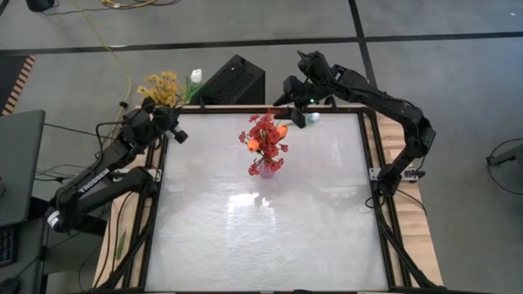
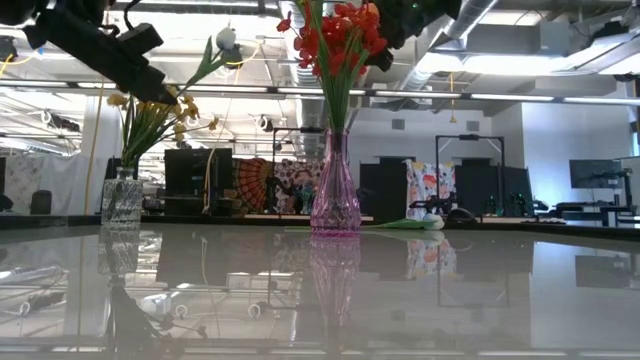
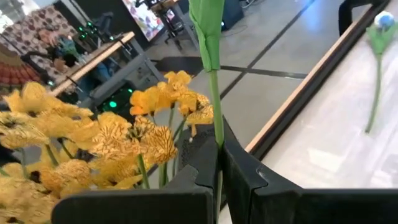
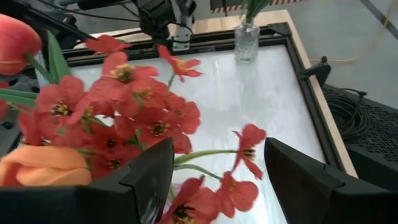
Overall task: Sort flowers into vase by color
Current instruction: Put the bottom white tulip into the transparent vase
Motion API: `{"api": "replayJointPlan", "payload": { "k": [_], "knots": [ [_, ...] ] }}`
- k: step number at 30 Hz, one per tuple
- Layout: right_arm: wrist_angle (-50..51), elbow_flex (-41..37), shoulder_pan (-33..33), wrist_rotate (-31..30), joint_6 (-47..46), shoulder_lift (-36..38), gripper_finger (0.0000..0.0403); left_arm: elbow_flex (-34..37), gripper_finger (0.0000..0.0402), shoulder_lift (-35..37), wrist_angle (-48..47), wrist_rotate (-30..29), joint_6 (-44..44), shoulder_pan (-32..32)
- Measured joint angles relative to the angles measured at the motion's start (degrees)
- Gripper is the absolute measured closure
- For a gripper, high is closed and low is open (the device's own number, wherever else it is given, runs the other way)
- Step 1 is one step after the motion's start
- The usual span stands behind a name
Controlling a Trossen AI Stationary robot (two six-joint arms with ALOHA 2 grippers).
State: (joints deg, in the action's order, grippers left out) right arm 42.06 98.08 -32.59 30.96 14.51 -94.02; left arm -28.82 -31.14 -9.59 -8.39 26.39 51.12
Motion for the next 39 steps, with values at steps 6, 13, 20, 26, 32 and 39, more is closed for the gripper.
{"api": "replayJointPlan", "payload": {
  "k": [6,13,20,26,32,39],
  "knots": [
    [-0.01,0.0,1.33,0.0,0.36,0.0,0.0127,6.84,0.0401,0.88,7.0,2.14,-3.31,1.65],
    [0.46,0.02,2.66,0.0,-0.51,0.02,0.0127,9.82,0.0401,2.48,14.54,2.04,-5.72,1.43],
    [0.84,0.04,2.97,-0.04,-0.97,0.02,0.0127,7.73,0.0401,2.85,14.45,0.6,-0.6,1.02],
    [1.03,0.04,3.76,-0.02,-1.49,0.02,0.0127,7.67,0.0401,3.03,13.24,-2.96,2.67,1.06],
    [1.22,0.07,4.8,-0.02,-1.65,0.02,0.0127,7.63,0.0401,3.61,11.4,-2.94,2.45,1.04],
    [1.2,0.07,5.6,-0.28,-2.48,0.02,0.0127,7.65,0.0401,3.55,6.2,-3.4,0.05,1.1]
  ]
}}
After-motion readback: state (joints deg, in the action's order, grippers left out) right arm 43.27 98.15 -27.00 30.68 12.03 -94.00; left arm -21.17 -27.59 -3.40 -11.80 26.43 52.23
